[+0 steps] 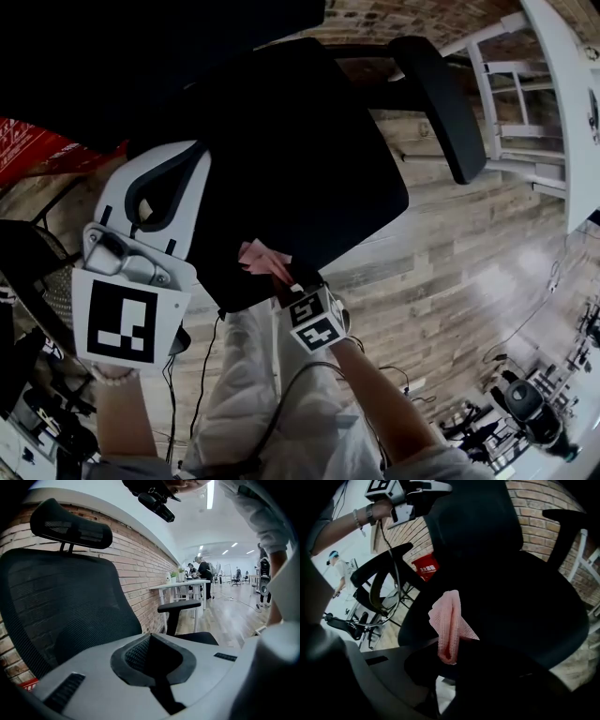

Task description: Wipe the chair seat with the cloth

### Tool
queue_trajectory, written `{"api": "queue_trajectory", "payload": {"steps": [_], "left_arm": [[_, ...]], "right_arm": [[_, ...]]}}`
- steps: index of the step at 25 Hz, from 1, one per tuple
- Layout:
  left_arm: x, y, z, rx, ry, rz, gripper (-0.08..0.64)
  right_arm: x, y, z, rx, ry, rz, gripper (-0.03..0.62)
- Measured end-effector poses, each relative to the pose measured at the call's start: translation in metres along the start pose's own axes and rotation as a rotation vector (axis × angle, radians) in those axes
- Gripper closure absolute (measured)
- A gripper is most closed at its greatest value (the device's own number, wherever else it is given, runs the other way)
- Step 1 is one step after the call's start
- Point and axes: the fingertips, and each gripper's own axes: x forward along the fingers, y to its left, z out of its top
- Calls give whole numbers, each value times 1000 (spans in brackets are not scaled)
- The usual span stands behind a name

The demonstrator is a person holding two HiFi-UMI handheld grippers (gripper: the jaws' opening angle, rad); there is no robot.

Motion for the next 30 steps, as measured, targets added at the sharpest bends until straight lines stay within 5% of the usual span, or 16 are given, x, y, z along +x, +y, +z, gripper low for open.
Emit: {"api": "queue_trajectory", "payload": {"steps": [15, 25, 30], "left_arm": [[28, -35, 22, 42, -4, -62, 541], [41, -49, 36, 51, -15, -81, 541], [45, -50, 35, 51, -11, -86, 541]], "right_arm": [[-82, -191, -14, 126, -37, -378, 538], [-137, -270, -27, 156, -38, -544, 538], [-141, -276, -34, 185, -29, -543, 538]]}}
